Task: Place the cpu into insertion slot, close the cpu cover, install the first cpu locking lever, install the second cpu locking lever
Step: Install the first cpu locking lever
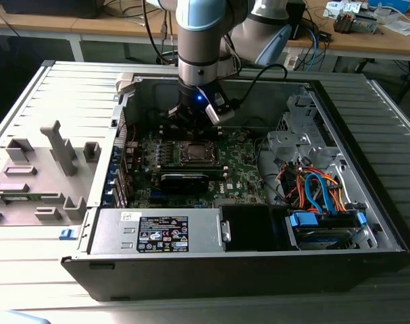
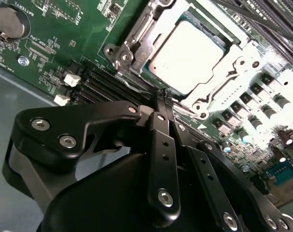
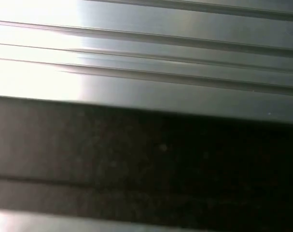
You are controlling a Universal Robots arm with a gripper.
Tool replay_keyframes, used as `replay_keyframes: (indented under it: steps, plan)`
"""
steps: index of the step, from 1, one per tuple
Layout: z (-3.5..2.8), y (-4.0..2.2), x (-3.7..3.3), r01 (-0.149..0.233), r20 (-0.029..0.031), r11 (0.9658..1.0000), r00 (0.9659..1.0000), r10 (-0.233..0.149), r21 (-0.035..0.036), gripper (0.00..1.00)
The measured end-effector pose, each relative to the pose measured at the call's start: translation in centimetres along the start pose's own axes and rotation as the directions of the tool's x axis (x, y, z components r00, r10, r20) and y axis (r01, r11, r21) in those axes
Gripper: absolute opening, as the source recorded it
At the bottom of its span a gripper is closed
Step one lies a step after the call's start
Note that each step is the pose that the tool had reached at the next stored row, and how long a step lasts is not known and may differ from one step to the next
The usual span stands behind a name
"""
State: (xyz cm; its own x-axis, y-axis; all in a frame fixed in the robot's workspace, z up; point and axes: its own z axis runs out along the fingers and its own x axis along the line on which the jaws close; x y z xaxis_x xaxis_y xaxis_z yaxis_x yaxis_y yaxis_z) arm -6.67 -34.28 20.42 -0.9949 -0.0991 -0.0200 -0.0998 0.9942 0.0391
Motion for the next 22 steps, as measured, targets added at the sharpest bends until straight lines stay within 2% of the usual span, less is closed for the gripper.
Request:
replay_keyframes:
  steps: [7, 10, 12, 16, 19, 22]
  plan:
    - [0.45, -0.11, -0.82, 0.0, -0.0002, 1.0, 1.0, 0.0, 0.0003, 0.11]
    - [0.44, -0.07, -0.85, 0.001, 0.0, 1.0, 1.0, -0.001, 0.0006, 0.11]
    - [0.09, 0.02, -0.9, 0.002, 0.0021, 1.0, 1.0, -0.002, -0.0018, 0.11]
    - [-1.31, 0.05, -0.89, 0.002, 0.0006, 1.0, 1.0, -0.002, -0.0002, 0.11]
    - [-1.56, -0.13, -0.88, 0.002, 0.0006, 1.0, 1.0, -0.002, -0.0003, 0.11]
    - [-1.59, -0.93, -0.8, 0.001, 0.0005, 1.0, 1.0, -0.001, -0.0003, 0.11]
